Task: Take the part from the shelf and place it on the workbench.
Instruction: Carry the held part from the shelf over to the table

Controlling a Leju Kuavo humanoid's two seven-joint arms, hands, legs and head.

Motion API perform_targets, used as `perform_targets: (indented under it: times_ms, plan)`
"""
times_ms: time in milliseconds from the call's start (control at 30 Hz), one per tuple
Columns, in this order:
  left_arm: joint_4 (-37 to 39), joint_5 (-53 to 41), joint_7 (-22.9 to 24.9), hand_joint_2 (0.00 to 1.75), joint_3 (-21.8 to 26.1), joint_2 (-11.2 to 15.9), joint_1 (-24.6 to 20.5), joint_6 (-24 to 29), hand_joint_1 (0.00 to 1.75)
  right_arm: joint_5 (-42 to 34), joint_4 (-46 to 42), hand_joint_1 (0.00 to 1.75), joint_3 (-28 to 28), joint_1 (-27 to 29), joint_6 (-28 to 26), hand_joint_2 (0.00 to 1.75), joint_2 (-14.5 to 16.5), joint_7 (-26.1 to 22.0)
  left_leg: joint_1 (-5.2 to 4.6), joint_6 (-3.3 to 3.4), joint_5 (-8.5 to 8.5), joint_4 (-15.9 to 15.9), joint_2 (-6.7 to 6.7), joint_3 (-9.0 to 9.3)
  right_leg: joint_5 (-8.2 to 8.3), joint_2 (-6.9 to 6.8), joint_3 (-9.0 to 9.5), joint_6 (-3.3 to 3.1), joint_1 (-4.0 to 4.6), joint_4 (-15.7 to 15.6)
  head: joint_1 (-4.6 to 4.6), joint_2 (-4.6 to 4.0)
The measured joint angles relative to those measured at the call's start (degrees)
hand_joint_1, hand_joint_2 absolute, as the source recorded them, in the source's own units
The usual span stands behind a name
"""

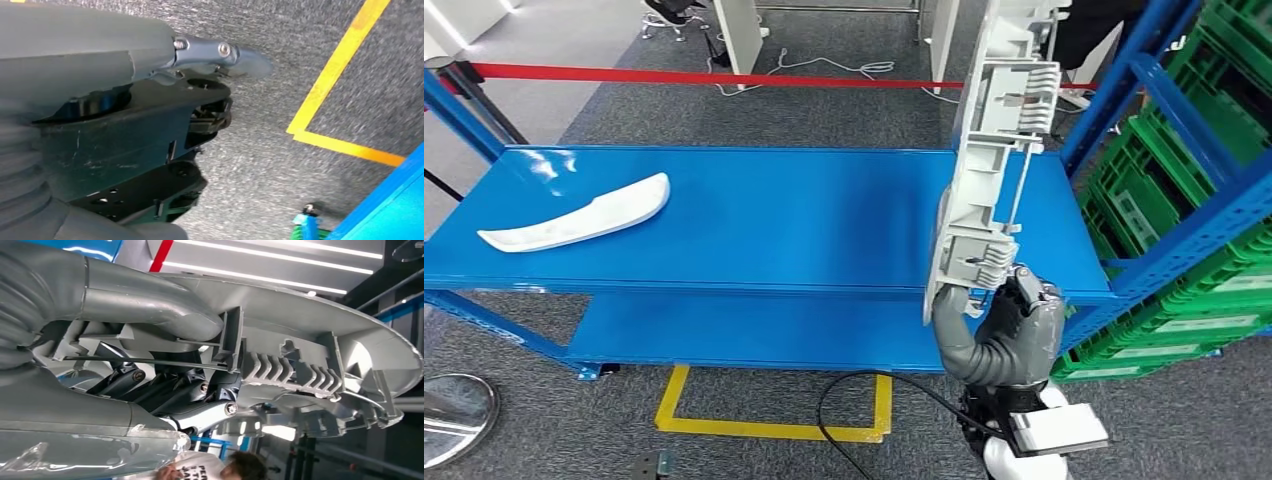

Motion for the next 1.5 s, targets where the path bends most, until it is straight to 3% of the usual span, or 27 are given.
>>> perform_targets:
  times_ms: [67,133,233,267,300,333,400,433,500,600,667,733,767,800,833,900,967,1067,1133,1167,1233,1300,1333,1367,1433,1500]
  plan:
    - [0.0,0.0,0.0,1.75,0.0,-0.1,0.0,0.0,0.00,0.3,-0.2,1.75,0.1,0.3,-0.2,1.75,0.0,0.0,0.10,-0.57,0.10,-0.2,0.04,0.05,0.25,0.10,-0.14,-0.84,0.00,-0.1,-0.05,-0.01]
    - [0.0,0.0,0.2,1.75,0.0,-0.1,-0.1,-0.1,0.00,1.1,-0.5,1.75,0.3,0.5,-0.8,1.75,0.0,0.1,0.13,-1.09,-1.45,1.8,0.19,-0.84,0.43,0.00,-0.05,-1.57,-0.15,-0.3,-0.21,-0.01]
    - [0.0,0.1,0.7,1.75,0.1,-0.1,-0.1,-0.3,0.00,2.6,-0.9,1.75,0.7,1.1,-2.3,1.75,0.0,0.4,0.04,-1.42,-6.48,11.7,0.30,-5.33,0.48,-0.19,-0.04,-2.10,-0.12,-0.3,-0.44,-0.01]
    - [0.0,0.1,0.8,1.75,0.1,-0.1,-0.1,-0.3,0.00,2.8,-1.1,1.75,1.1,1.4,-2.8,1.75,-0.1,0.4,0.00,-1.38,-7.20,14.3,0.29,-6.45,0.47,-0.20,-0.04,-2.16,-0.08,-0.3,-0.44,-0.01]
    - [0.0,0.1,0.8,1.75,0.1,-0.1,-0.1,-0.3,0.00,2.8,-1.4,1.75,1.4,1.6,-3.1,1.75,-0.1,0.4,-0.05,-1.27,-6.89,15.0,0.29,-6.71,0.47,-0.16,-0.02,-2.20,-0.06,-0.3,-0.45,-0.01]
    - [0.0,0.2,0.8,1.75,0.1,-0.1,-0.1,-0.4,0.00,2.4,-1.7,1.75,1.8,1.8,-3.4,1.75,-0.1,0.5,-0.10,-1.09,-5.58,13.6,0.29,-5.92,0.47,-0.10,0.02,-2.21,-0.06,-0.3,-0.44,-0.01]
    - [0.0,0.3,0.9,1.75,0.2,-0.1,-0.1,-0.5,0.00,1.0,-2.3,1.75,2.3,2.0,-3.9,1.75,-0.2,0.3,-0.17,-0.63,-2.09,6.8,0.29,-2.29,0.46,0.04,0.11,-2.08,-0.02,-0.3,-0.45,-0.01]
    - [0.0,0.3,0.8,1.75,0.2,-0.1,-0.1,-0.6,0.00,0.4,-2.6,1.75,2.5,2.0,-4.1,1.75,-0.2,0.1,-0.21,-0.42,-1.12,3.4,0.28,-0.57,0.43,0.11,0.03,-1.90,0.10,-0.2,-0.46,-0.01]
    - [0.0,0.4,0.7,1.75,0.2,-0.1,-0.1,-0.8,0.00,-0.1,-3.2,1.75,2.7,2.0,-4.6,1.75,-0.2,-1.0,-0.32,-0.03,-0.82,0.1,0.21,0.91,0.53,0.14,-0.18,-1.29,0.30,-0.3,-0.45,-0.01]
    - [0.0,0.7,0.2,1.75,0.3,0.0,0.0,-0.9,0.00,0.1,-3.8,1.75,3.0,1.7,-4.2,1.75,-0.2,-1.8,-0.21,0.77,-0.64,-0.5,0.16,0.97,0.40,0.02,-0.44,-0.35,0.27,-0.3,-0.38,0.00]
    - [0.0,1.0,-0.2,1.75,0.4,0.1,0.0,-1.2,0.00,1.7,-4.0,1.75,3.2,1.5,-3.6,1.75,-0.4,-1.4,0.01,1.28,-0.49,-0.7,0.23,1.11,-1.87,-0.17,-2.09,0.20,0.21,3.3,-0.08,-0.01]
    - [0.0,1.3,-0.4,1.75,0.4,0.3,0.0,-1.5,0.00,2.3,-4.0,1.75,3.7,1.4,-2.5,1.75,-0.8,-1.1,0.01,1.53,-0.54,-0.7,0.30,1.13,-5.40,-0.28,-5.45,0.59,0.16,10.7,0.16,-0.01]
    - [0.0,1.4,-0.4,1.75,0.5,0.4,0.0,-1.6,0.00,2.0,-4.0,1.75,3.9,1.5,-1.9,1.75,-1.1,-0.9,0.00,1.56,-0.56,-0.7,0.34,1.14,-6.39,-0.29,-6.88,0.71,0.11,13.7,0.16,-0.01]
    - [0.0,1.6,-0.5,1.75,0.7,0.5,0.0,-1.7,0.00,1.6,-3.9,1.75,4.2,1.5,-1.2,1.75,-1.4,-0.7,0.01,1.58,-0.58,-0.7,0.35,1.17,-6.38,-0.30,-7.48,0.80,0.08,15.0,0.17,0.00]
    - [0.0,1.6,-0.5,1.75,0.9,0.5,0.0,-1.9,0.00,1.3,-3.9,1.75,4.5,1.6,-0.6,1.75,-1.6,-0.6,0.04,1.56,-0.61,-0.7,0.32,1.23,-5.29,-0.31,-6.96,0.85,-0.01,14.0,0.16,0.00]
    - [0.0,1.6,-0.7,1.75,1.2,0.6,0.0,-2.3,0.00,0.6,-3.9,1.75,5.0,1.6,1.4,1.75,-2.1,-0.8,0.12,1.29,-0.73,-0.6,0.17,1.44,-1.74,-0.40,-3.30,0.96,-0.23,6.8,0.18,0.01]
    - [-0.1,1.7,-0.9,1.75,1.3,0.8,0.0,-3.0,0.00,-0.3,-3.9,1.75,5.7,1.6,4.0,1.75,-2.7,-1.4,-0.02,0.67,-0.85,-0.4,0.01,1.46,0.11,-0.25,-0.17,0.60,-0.29,0.8,0.19,0.01]
    - [-0.1,2.8,-0.6,1.75,1.5,1.2,-0.1,-5.1,0.00,-0.3,-4.0,1.75,6.4,1.7,5.9,1.75,-3.4,-1.8,-0.07,-0.26,-0.64,-0.6,-0.03,1.40,0.25,0.08,0.25,-0.62,-0.07,-0.3,0.02,0.00]
    - [-0.1,3.8,0.1,1.75,1.9,1.3,-0.2,-7.1,0.00,0.3,-4.0,1.75,6.7,1.8,6.2,1.75,-3.7,-1.7,0.01,-0.79,-1.58,0.4,0.08,0.93,0.40,0.04,0.31,-1.40,-0.14,-0.5,-0.15,0.00]
    - [-0.1,4.1,0.4,1.75,2.2,1.3,-0.2,-7.8,0.00,0.6,-3.9,1.75,6.8,1.8,6.3,1.75,-3.8,-1.6,0.02,-1.01,-2.93,2.5,0.15,-0.04,0.46,-0.03,0.34,-1.72,-0.24,-0.5,-0.29,0.00]
    - [-0.1,4.4,0.6,1.75,2.6,1.4,-0.1,-8.4,0.00,0.9,-3.9,1.75,7.1,1.9,6.3,1.75,-4.0,-1.6,0.00,-1.27,-6.59,9.9,0.25,-3.58,0.46,-0.14,0.23,-2.11,-0.23,-0.5,-0.56,0.00]
    - [-0.1,4.5,1.1,1.75,2.9,1.5,-0.1,-8.5,0.00,0.9,-3.9,1.75,7.3,2.1,6.3,1.75,-4.3,-1.6,-0.02,-1.27,-8.11,15.4,0.25,-6.29,0.46,-0.14,0.17,-2.20,-0.18,-0.5,-0.59,0.00]
    - [-0.1,4.5,1.5,1.75,2.9,1.6,-0.1,-8.5,0.00,0.8,-3.9,1.75,7.3,2.1,6.3,1.75,-4.4,-1.6,-0.02,-1.17,-7.25,15.2,0.25,-6.22,0.46,-0.11,0.20,-2.20,-0.18,-0.5,-0.61,0.00]
    - [-0.1,4.6,2.0,1.75,2.9,1.7,-0.1,-8.4,0.00,0.8,-3.9,1.75,7.3,2.1,6.3,1.75,-4.5,-1.6,-0.02,-1.02,-5.48,12.8,0.25,-5.06,0.45,-0.06,0.26,-2.17,-0.19,-0.5,-0.62,0.00]
    - [-0.1,5.0,2.8,1.75,3.2,1.8,-0.1,-8.1,0.00,0.6,-3.9,1.75,7.4,2.2,6.2,1.75,-4.7,-1.7,-0.03,-0.70,-1.86,5.3,0.26,-1.26,0.37,0.04,0.31,-1.89,-0.07,-0.5,-0.70,0.00]
    - [-0.1,5.3,3.1,1.75,3.6,1.8,-0.2,-8.0,0.00,0.4,-3.9,1.75,7.4,2.5,6.0,1.75,-4.8,-1.8,-0.06,-0.35,-0.80,0.6,0.23,0.94,0.38,0.11,0.09,-1.33,0.21,-0.4,-0.72,0.00]
